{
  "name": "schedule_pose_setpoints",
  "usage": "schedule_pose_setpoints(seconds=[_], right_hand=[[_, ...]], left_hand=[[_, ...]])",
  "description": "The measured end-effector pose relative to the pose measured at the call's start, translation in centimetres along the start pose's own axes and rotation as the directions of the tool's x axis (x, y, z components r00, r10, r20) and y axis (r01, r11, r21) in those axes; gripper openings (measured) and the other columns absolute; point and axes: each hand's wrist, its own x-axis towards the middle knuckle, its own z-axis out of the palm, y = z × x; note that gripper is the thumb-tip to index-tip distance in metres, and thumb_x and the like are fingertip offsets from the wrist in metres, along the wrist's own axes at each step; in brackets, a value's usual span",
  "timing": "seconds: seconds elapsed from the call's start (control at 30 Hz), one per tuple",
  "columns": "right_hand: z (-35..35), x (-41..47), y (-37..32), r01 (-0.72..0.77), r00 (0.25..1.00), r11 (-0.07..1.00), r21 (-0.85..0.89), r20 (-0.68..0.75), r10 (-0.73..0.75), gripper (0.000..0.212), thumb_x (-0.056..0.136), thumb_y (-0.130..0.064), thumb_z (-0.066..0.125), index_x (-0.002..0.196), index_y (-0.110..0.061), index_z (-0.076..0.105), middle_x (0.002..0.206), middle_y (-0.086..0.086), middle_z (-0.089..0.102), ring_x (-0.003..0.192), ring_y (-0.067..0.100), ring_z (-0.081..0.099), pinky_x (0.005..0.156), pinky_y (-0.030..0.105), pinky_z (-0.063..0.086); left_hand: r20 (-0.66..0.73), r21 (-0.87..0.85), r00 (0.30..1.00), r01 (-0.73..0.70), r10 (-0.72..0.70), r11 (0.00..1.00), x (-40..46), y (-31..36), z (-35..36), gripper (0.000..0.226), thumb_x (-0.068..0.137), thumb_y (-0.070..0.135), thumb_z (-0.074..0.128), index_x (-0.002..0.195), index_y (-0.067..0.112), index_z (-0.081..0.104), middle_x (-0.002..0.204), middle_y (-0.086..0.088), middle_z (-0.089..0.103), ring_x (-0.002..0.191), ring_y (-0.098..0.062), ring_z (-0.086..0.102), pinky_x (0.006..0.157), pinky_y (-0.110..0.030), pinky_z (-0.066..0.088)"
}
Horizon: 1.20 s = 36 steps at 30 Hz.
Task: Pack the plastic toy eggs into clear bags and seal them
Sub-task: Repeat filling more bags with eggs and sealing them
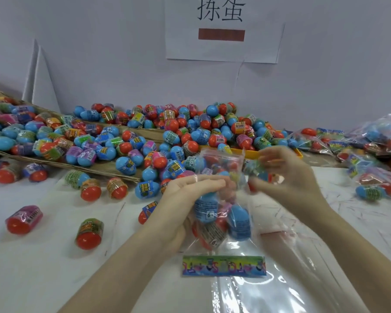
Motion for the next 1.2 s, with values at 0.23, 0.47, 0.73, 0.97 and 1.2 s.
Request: schedule_pose_setpoints(seconds=[0.23, 0.47, 0.73, 0.97, 1.2], right_hand=[[-3.5, -0.5, -5.5, 0.041, 0.999, 0.815, 0.578, 0.001, -0.051, 0.032, 0.063, -0.012, 0.071, 0.091, -0.025, 0.065, 0.084, -0.009, 0.071, 0.079, 0.006, 0.067, 0.068, 0.013, 0.05], [-3.1, -1.6, -7.5, 0.3, 0.944, 0.952, 0.056, 0.129, -0.305, 0.022, 0.072, -0.02, 0.063, 0.092, -0.028, 0.062, 0.089, -0.011, 0.065, 0.082, 0.008, 0.06, 0.074, 0.023, 0.051], [-3.5, -1.0, -7.0, 0.446, 0.866, 0.845, -0.296, 0.382, -0.323, 0.038, 0.078, 0.005, 0.064, 0.112, -0.013, 0.065, 0.097, -0.003, 0.056, 0.092, 0.016, 0.049, 0.079, 0.015, 0.036], [-3.6, -1.3, -7.8, 0.319, 0.847, 0.922, -0.219, 0.502, -0.174, 0.061, 0.083, -0.007, 0.06, 0.103, -0.057, 0.031, 0.096, -0.029, 0.048, 0.102, 0.004, 0.038, 0.089, 0.015, 0.033], [-3.6, -1.6, -7.8, 0.329, 0.841, 0.916, -0.229, 0.512, -0.174, 0.022, 0.078, -0.032, 0.052, 0.097, -0.042, 0.051, 0.093, -0.028, 0.058, 0.102, 0.004, 0.041, 0.092, 0.026, 0.026]], left_hand=[[0.043, 0.177, 0.997, -0.068, 0.061, 0.982, -0.5, -0.3, 0.7, 0.022, 0.057, 0.024, 0.071, 0.078, 0.02, 0.075, 0.078, 0.001, 0.074, 0.066, -0.007, 0.069, 0.049, -0.014, 0.048], [0.073, 0.209, 0.989, -0.142, 0.129, 0.967, -0.7, -0.5, 0.9, 0.031, 0.054, 0.02, 0.072, 0.085, 0.019, 0.072, 0.081, -0.002, 0.075, 0.073, -0.011, 0.071, 0.054, -0.013, 0.049], [0.088, 0.221, 0.987, -0.147, 0.131, 0.964, -0.9, -0.5, 1.0, 0.012, 0.065, 0.031, 0.066, 0.071, 0.026, 0.074, 0.078, 0.004, 0.074, 0.067, -0.005, 0.069, 0.048, -0.011, 0.047], [0.031, 0.269, 0.994, -0.109, 0.104, 0.957, -0.5, -1.0, 1.1, 0.038, 0.073, 0.052, 0.051, 0.083, 0.021, 0.072, 0.081, -0.001, 0.074, 0.074, -0.012, 0.068, 0.06, -0.019, 0.053], [0.002, 0.273, 0.987, -0.152, 0.158, 0.95, -0.4, -1.2, 1.4, 0.03, 0.089, 0.034, 0.05, 0.074, 0.028, 0.075, 0.077, 0.012, 0.073, 0.077, 0.002, 0.066, 0.072, -0.012, 0.05]])
